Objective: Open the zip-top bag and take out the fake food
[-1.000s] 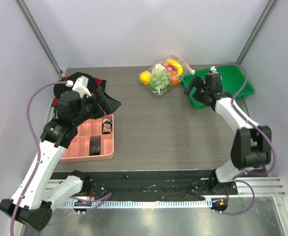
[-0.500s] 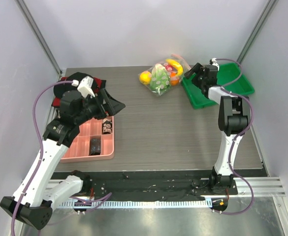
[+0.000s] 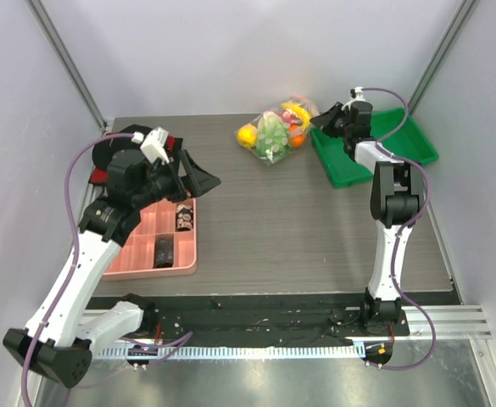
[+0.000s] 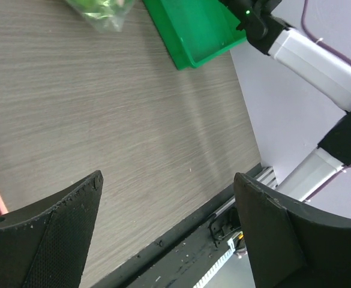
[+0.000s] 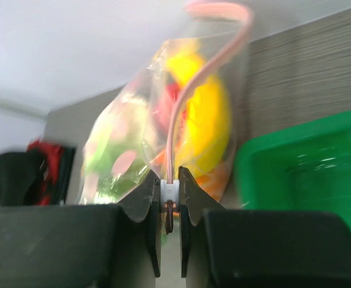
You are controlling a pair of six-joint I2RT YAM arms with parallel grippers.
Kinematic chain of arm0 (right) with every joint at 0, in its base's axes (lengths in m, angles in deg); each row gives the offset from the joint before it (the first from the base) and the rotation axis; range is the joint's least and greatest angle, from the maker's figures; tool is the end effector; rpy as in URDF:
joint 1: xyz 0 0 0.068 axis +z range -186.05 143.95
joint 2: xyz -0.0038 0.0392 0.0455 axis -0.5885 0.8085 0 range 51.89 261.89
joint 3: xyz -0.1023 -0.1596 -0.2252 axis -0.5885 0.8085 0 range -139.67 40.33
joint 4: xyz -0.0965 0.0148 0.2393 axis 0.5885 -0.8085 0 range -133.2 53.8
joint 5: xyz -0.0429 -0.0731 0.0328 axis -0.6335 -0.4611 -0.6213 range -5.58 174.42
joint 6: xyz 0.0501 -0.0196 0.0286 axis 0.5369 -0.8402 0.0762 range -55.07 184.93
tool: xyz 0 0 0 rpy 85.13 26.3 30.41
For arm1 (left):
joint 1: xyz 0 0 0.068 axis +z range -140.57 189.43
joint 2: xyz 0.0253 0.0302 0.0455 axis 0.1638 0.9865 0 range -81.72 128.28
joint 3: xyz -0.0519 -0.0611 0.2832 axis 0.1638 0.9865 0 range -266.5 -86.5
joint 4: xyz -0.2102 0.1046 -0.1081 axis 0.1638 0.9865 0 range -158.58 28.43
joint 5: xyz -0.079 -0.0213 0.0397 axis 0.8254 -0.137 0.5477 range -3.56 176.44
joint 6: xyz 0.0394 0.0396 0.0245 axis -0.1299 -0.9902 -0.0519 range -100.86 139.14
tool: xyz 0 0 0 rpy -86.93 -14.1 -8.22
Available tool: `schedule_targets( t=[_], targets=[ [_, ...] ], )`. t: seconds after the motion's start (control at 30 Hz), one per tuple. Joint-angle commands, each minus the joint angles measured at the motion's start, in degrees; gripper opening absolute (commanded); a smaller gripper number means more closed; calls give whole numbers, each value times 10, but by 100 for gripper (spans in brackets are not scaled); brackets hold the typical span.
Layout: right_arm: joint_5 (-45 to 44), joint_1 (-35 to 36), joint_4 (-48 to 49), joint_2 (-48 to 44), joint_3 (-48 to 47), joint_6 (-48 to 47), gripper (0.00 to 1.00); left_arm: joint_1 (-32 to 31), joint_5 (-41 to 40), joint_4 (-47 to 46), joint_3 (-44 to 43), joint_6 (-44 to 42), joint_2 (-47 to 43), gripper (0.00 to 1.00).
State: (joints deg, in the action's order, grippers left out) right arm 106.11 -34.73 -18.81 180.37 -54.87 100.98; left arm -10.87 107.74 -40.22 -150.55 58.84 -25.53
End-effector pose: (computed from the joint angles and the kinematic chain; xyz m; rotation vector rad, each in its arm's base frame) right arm 0.5445 0.0294 0.2232 0.3026 1.8809 0.7980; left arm 0.1831 -0.0853 0.4030 -0.0811 2.0495 -1.0368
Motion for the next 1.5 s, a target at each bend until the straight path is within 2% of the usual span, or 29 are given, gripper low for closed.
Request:
schedule_targets(
  t=[0.0, 0.1, 0.3, 0.4, 0.43, 0.53, 0.6, 0.77, 0.83, 0.9, 0.93, 1.0, 1.03, 1.1, 1.17, 1.2, 1.3, 1.43, 1.47],
  targets=[
    [198, 8, -35, -129, -5, -62, 1, -19, 42, -19, -70, -43, 55, 88],
    [269, 11, -108, -196, 16, -111, 1, -36, 24, -18, -118, -53, 98, 87],
    [375, 16, -140, -286, 106, -118, 1, -59, 18, -22, -227, -26, 217, 85],
    [306, 46, -164, -335, 154, -98, 1, -81, 29, -16, -266, -25, 258, 82],
    [274, 70, -221, -355, 157, -120, 1, -93, 24, -16, -270, -35, 263, 82],
    [232, 127, -283, -388, 164, -142, 1, -155, -29, -19, -261, -96, 260, 82],
    [189, 141, -290, -408, 176, -118, 1, -193, -68, -38, -246, -119, 247, 82],
    [162, 164, -321, -439, 153, -74, 1, -233, -124, -113, -159, -189, 215, 85],
    [153, 164, -333, -448, 151, -55, 1, -248, -174, -132, -132, -223, 210, 86],
    [156, 163, -336, -456, 153, -30, 1, -258, -230, -160, -96, -245, 205, 83],
    [160, 164, -339, -459, 156, -26, 1, -259, -240, -189, -84, -253, 200, 80],
    [174, 164, -341, -462, 162, -17, 1, -259, -256, -234, -44, -269, 192, 79],
    [177, 164, -348, -464, 165, -16, 1, -259, -247, -274, -34, -281, 189, 79],
    [186, 165, -354, -477, 172, -19, 1, -259, -232, -282, -33, -319, 196, 80],
    [181, 165, -362, -491, 184, -26, 1, -259, -245, -267, -51, -343, 225, 84],
    [177, 164, -365, -500, 186, -29, 1, -258, -247, -254, -76, -364, 235, 89],
    [176, 165, -375, -512, 190, -35, 1, -258, -230, -222, -122, -410, 286, 93],
    [170, 164, -375, -526, 193, -25, 1, -249, -217, -211, -158, -420, 335, 93],
    [161, 165, -375, -530, 196, -16, 1, -240, -184, -210, -163, -416, 342, 90]
  ],
)
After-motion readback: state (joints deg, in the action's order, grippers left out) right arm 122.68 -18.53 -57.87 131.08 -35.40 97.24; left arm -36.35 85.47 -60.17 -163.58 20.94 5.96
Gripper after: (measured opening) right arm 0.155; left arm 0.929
